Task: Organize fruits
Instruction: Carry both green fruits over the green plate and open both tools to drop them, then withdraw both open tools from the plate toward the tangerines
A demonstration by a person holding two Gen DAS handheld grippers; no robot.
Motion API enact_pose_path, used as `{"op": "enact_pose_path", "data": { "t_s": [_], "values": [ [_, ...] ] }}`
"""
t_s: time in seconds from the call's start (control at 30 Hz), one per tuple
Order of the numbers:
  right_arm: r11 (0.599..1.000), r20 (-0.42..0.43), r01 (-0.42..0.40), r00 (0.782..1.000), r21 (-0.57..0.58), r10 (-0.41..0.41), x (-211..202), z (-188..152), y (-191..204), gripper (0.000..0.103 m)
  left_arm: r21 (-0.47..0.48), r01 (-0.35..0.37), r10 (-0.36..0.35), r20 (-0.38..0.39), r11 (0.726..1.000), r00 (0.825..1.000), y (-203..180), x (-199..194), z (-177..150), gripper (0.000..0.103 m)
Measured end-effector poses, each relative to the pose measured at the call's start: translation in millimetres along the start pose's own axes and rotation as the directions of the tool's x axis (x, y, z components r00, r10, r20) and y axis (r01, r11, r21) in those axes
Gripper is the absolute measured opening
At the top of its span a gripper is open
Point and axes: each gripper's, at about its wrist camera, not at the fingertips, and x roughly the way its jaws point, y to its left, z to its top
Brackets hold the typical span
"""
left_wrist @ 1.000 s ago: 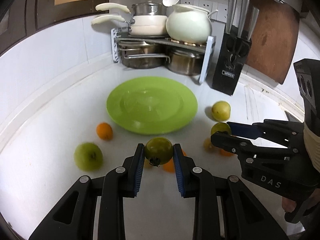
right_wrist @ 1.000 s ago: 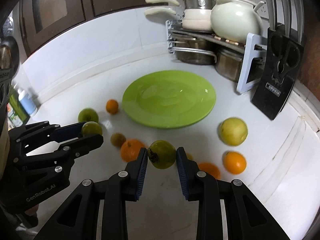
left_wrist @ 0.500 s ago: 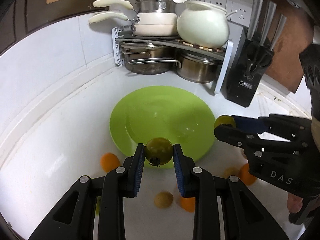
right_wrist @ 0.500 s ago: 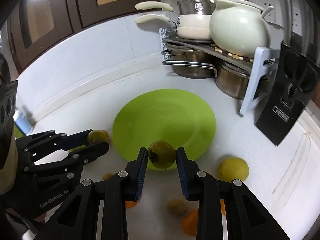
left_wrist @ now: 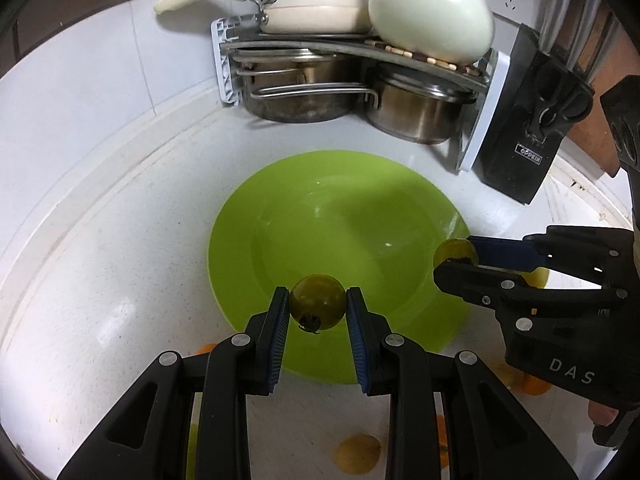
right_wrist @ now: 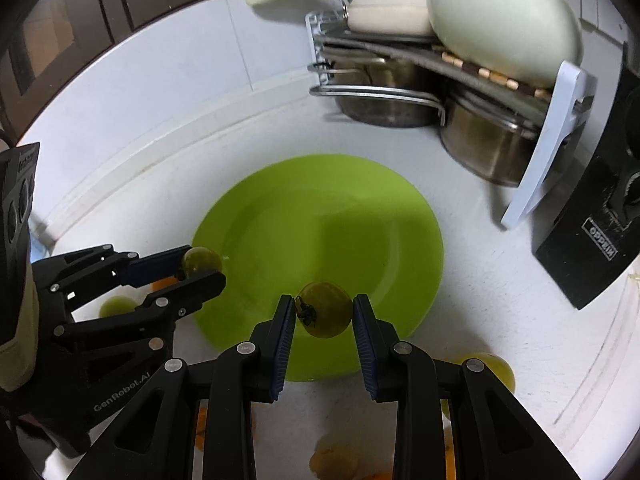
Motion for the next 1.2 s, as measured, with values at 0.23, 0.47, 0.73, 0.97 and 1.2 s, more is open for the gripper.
{"op": "enact_pose_path", "data": {
  "t_s": [0.23,0.47,0.73,0.97,1.2],
  "values": [
    [1.000,-0.024,-0.014,1.000,-0.012,0.013,13.1,0.7,0.5,0.031,-0.004,-0.007,0.007,-0.001,1.000,1.000,1.5,6.0,1.0,0.029],
    [1.000,-0.010,-0.007,1.000,-0.005,0.007,11.1,-1.6,-0.2,0.031,-0.014,-0.001,0.001,0.011,1.000,1.000,1.4,-0.7,-1.7,0.036],
    [1.000,0.031,-0.005,1.000,0.007,0.005,-15.2,-11.3,1.0,0.032,-0.028,0.008,-0.006,0.067,1.000,0.998,-0.7,-32.0,-7.3,0.051],
    [1.000,0.110,0.012,0.994,0.011,-0.013,-53.3,-23.5,5.4,0.040,-0.040,0.018,-0.012,0.130,0.999,0.991,-4.1,-70.9,-16.8,0.064],
    [0.999,0.179,0.046,0.983,0.000,-0.045,-92.1,-41.2,13.2,0.052,-0.044,-0.001,0.010,0.197,0.999,0.980,-10.6,-109.5,-26.3,0.078]
  ]
}}
